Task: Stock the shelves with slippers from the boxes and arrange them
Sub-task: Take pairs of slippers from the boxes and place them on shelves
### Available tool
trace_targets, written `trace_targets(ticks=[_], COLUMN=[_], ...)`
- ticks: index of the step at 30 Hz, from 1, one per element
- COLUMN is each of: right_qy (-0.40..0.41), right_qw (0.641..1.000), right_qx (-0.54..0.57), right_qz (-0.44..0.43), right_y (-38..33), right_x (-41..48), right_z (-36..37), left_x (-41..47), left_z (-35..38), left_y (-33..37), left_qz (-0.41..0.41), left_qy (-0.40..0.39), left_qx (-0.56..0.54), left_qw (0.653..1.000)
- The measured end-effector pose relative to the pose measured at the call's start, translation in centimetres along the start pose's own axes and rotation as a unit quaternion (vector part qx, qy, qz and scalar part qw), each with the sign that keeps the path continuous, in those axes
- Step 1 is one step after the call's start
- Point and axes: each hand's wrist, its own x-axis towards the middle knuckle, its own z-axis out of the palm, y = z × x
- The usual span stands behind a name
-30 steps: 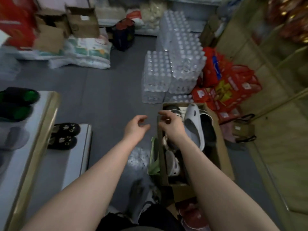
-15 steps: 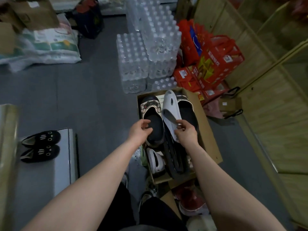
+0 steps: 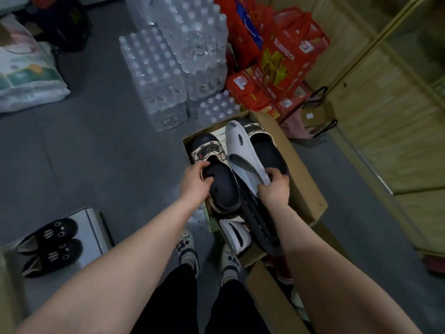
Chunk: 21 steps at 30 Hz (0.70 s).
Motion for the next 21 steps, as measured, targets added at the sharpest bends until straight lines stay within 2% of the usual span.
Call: trace_targets(ticks=[3,8,14,17,21], right_qy=[0.039,0.067,0.074,0.086,0.093], right_qw=[0.999,0.995,0.992,0.995,0.995], right_qx=[-0.029,-0.077,-0.098,-0.056,-0.029], right_qz=[-0.002,-0.017,-0.018,-0.012,0.004], right_y=[-0.6,-1.2,-1.3,-1.7,-2.1], right_x=[0.2,0.8,2.2,2.3,2.6], right_z=[0.6,1.7,1.7,1.2,-0.6], left_x=[2.3,6.8,10.0,10.2,10.0], left_z=[-0.4,0.1,1.2,1.4,1.4], left_y=[0.2,0.3,1.9,2.9,4.7], left_qz=[0.018,0.058,0.087,0.1,0.129], left_qy=[0.005,-0.032,-0.073,-0.088,-0.081], left_qx=[0.045,0.107,0.163,0.144,0.058], left_qw=[0.999,0.992,0.98,0.981,0.987])
